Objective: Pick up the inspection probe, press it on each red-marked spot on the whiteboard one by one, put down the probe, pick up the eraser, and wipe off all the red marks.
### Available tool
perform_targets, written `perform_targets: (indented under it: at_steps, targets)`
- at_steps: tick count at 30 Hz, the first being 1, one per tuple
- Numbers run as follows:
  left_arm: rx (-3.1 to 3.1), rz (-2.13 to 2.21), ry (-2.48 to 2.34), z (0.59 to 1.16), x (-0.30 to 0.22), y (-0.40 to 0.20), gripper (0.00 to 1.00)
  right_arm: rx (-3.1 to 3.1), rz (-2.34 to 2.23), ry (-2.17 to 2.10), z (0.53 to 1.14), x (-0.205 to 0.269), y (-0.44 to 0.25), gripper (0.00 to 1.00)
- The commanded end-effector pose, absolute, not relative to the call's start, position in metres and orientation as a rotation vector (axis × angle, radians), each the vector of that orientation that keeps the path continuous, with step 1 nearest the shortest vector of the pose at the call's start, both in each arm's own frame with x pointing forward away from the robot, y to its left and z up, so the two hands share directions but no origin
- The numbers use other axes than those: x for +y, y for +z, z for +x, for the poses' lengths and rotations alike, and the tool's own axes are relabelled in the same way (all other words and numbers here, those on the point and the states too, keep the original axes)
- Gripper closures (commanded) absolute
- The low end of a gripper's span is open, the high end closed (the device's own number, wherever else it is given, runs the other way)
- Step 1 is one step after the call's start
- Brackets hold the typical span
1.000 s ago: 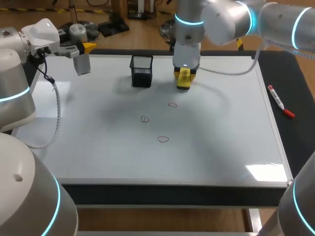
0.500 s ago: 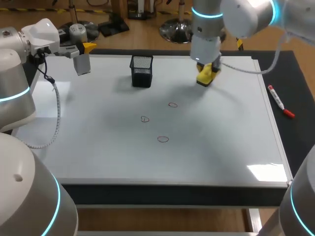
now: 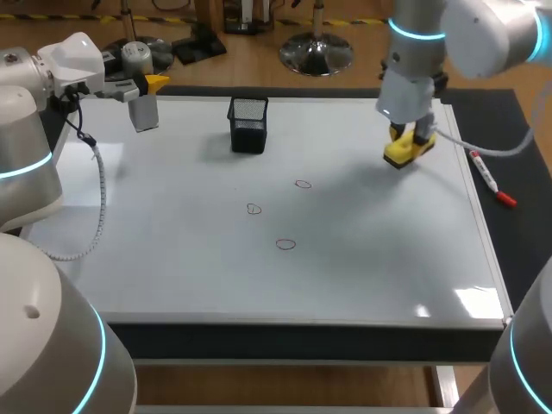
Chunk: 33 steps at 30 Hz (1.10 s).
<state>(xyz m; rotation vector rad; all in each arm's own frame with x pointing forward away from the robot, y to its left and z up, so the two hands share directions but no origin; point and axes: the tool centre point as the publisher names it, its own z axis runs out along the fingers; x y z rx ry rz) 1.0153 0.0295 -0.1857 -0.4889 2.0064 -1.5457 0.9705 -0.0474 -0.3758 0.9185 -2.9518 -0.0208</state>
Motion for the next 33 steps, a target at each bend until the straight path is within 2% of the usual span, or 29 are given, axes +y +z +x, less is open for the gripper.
perform_targets:
  at_steps: [1, 33]
  targets:
    - [2.001, -0.487, -1.547, 1.015, 0.029, -0.186, 1.00, -2.984, 0.915, -0.052, 0.955, -0.063, -0.376, 1.00]
    - [2.041, -0.431, -1.602, 1.004, 0.019, -0.195, 1.00, -2.993, 0.892, -0.056, 0.952, -0.065, -0.377, 1.00]
